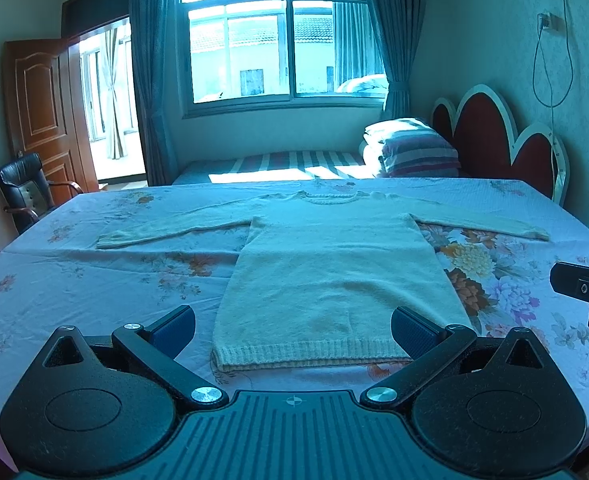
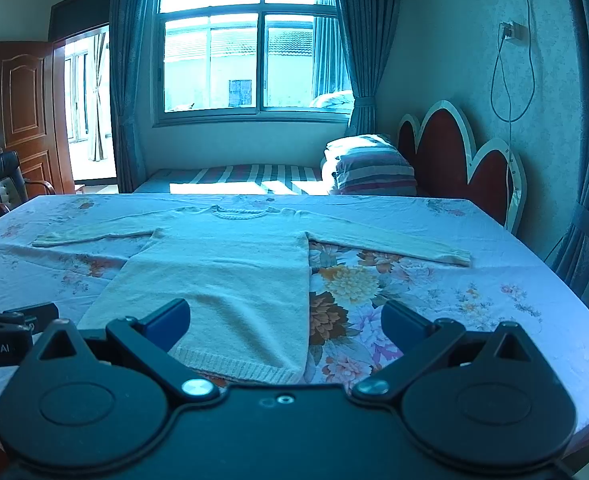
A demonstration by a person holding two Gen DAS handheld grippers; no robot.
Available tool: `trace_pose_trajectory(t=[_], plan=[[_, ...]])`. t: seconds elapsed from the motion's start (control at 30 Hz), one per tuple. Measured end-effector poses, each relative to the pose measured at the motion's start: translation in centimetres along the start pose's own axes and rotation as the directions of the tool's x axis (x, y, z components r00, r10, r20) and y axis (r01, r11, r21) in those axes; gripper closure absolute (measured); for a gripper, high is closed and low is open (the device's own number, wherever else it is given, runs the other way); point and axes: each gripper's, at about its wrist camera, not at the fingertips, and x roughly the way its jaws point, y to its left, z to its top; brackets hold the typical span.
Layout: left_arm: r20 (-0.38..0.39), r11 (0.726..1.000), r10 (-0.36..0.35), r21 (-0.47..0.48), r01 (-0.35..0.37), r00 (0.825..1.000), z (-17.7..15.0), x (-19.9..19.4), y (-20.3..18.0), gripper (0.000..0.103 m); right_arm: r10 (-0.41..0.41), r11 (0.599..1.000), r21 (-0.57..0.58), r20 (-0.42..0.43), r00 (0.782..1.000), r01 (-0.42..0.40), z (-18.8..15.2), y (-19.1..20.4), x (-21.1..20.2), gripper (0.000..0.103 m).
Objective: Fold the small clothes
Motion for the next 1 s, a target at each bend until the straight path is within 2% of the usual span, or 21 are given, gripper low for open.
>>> trace_pose_trajectory(t=[0.27, 0.4, 0.47, 0.57, 0.67, 0.8, 0.9, 1.0], plan=[[-0.019, 1.000, 0.014, -0.001, -0.014, 1.000, 0.3, 0.5, 0.2, 0.000, -0.004, 1.000, 0.002, -0.002, 1.000, 0.004, 0.3, -0.7, 0.5, 0.001], [-0.017, 0.998, 0.016, -0.068, -0.017, 1.000, 1.2, 1.5, 2.3, 0.000, -0.006, 1.000, 0.000, 0.005, 1.000, 0.006, 0.8, -1.4, 1.6, 0.001], [-0.007, 0.994, 0.044, -0.097, -0.044, 0.999, 1.5, 2.3, 3.8, 0.000, -0.004, 1.000, 0.001, 0.016, 1.000, 0.004, 1.2, -1.7, 2.5, 0.001], [0.003, 0.992, 0.090, -0.089, -0.089, 0.996, 2.3, 4.4, 6.0, 0.000, -0.009, 1.000, -0.002, 0.028, 1.000, 0.009, 1.9, -2.1, 4.1, 0.001], [0.000, 0.991, 0.101, -0.091, -0.100, 0.995, 3.3, 7.7, 8.5, 0.000, -0.018, 1.000, -0.003, 0.030, 0.999, 0.018, 2.8, -2.2, 5.8, 0.001], [-0.032, 0.984, 0.086, -0.152, -0.089, 0.996, 4.9, 14.9, 13.2, 0.000, -0.035, 0.999, 0.009, 0.055, 0.998, 0.035, 4.0, -1.9, 8.7, 0.001], [-0.048, 0.975, 0.109, -0.191, -0.116, 0.993, 6.0, 20.6, 17.2, 0.000, -0.076, 0.997, 0.020, 0.063, 0.995, 0.075, 4.8, -1.4, 12.0, 0.001], [-0.086, 0.956, 0.110, -0.263, -0.129, 0.990, 7.0, 26.3, 21.8, 0.001, -0.134, 0.990, 0.040, 0.020, 0.991, 0.133, 5.8, -1.0, 16.2, 0.001]])
